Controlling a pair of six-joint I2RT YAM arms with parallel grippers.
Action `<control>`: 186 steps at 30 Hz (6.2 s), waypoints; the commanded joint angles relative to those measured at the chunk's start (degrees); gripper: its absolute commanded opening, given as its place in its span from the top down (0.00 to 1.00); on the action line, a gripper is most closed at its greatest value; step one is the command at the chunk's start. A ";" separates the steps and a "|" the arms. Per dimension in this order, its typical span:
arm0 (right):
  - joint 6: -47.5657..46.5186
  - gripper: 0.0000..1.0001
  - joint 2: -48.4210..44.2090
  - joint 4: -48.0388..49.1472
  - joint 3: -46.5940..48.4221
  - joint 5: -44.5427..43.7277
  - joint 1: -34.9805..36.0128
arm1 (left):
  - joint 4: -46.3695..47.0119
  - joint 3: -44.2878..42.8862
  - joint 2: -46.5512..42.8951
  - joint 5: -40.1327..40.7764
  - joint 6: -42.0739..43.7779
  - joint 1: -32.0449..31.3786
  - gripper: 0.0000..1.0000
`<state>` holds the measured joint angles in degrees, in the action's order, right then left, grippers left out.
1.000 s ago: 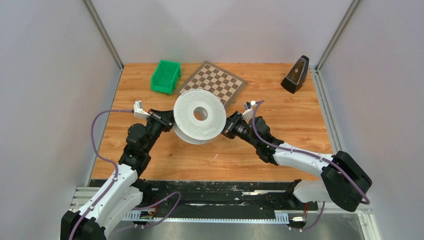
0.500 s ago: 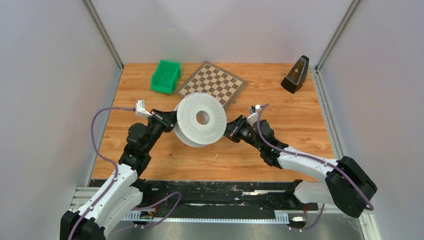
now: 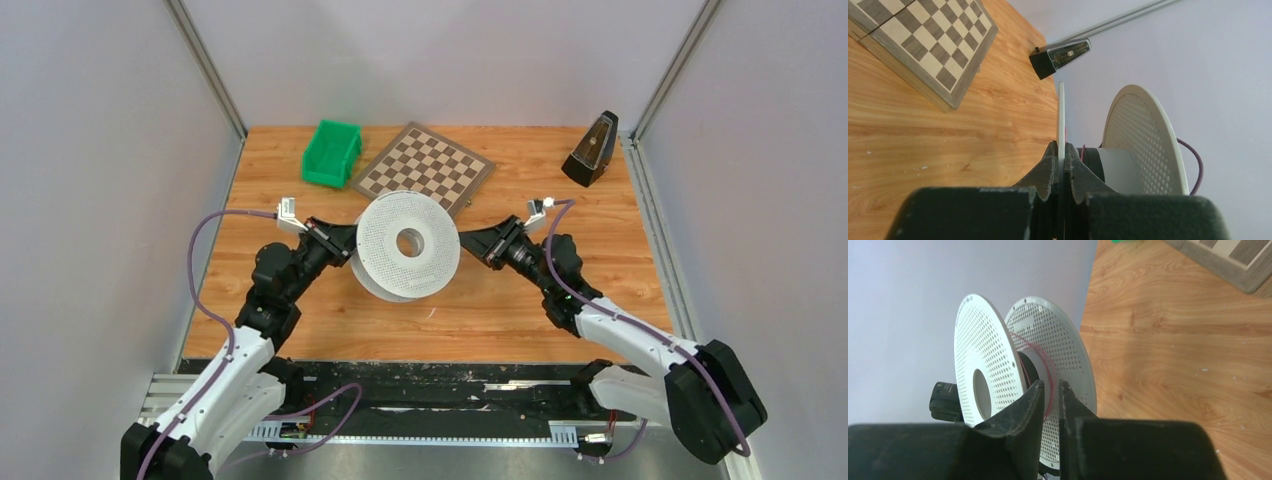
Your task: Wrap the cables
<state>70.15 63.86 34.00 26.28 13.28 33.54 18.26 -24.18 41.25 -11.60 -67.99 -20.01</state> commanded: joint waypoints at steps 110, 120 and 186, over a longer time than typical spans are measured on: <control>24.03 1.00 31.20 59.20 -0.27 49.65 -24.19 | 20.71 0.49 18.28 -47.07 -4.20 13.82 0.69; 25.94 1.00 32.10 60.07 1.62 49.82 -25.12 | 19.39 1.56 17.83 -47.91 -3.43 15.70 0.69; -47.67 0.00 -5.42 -65.27 27.11 -0.40 -36.48 | -32.04 -10.83 -8.19 -26.93 46.00 17.29 0.00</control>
<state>29.56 66.48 -12.78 48.69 33.52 -6.81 -14.39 -33.17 35.03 -38.76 -23.16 -3.18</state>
